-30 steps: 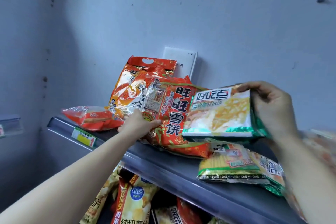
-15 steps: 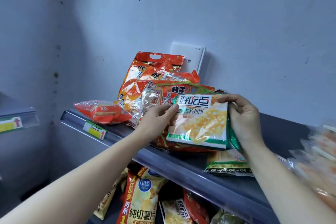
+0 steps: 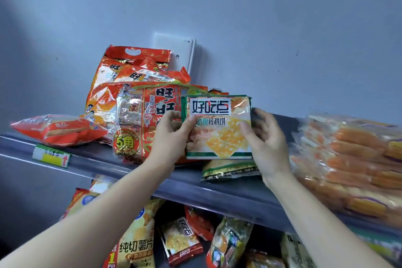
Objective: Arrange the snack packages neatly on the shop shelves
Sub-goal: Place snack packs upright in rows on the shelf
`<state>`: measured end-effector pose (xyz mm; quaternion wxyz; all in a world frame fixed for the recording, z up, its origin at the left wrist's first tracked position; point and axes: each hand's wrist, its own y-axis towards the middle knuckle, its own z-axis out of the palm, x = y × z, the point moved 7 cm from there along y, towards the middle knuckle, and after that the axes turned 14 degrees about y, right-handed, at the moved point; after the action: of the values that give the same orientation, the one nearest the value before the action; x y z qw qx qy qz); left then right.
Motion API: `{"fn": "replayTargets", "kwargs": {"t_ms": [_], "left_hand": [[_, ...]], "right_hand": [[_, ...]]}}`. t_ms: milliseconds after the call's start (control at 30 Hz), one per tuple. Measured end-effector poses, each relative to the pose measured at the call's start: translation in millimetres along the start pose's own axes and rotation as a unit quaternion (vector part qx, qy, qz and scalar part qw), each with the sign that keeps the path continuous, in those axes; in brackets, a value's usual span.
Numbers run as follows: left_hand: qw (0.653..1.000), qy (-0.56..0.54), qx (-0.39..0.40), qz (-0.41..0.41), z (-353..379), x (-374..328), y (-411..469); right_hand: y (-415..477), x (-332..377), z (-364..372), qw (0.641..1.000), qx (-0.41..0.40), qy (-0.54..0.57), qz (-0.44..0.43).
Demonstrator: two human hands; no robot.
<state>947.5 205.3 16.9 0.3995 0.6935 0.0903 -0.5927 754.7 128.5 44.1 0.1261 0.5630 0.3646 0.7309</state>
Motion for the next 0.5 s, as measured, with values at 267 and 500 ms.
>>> {"fn": "replayTargets", "kwargs": {"t_ms": [267,500], "left_hand": [[0.998,0.01,0.058,0.021,82.5,-10.3,-57.9],[0.97,0.12,0.182,0.103,169.8,-32.8,-160.4]], "right_hand": [[-45.8,30.9,-99.3,0.991,-0.097,-0.093,-0.022],[-113.9,68.7,-218.8,0.982,-0.164,-0.096,-0.014]]}}
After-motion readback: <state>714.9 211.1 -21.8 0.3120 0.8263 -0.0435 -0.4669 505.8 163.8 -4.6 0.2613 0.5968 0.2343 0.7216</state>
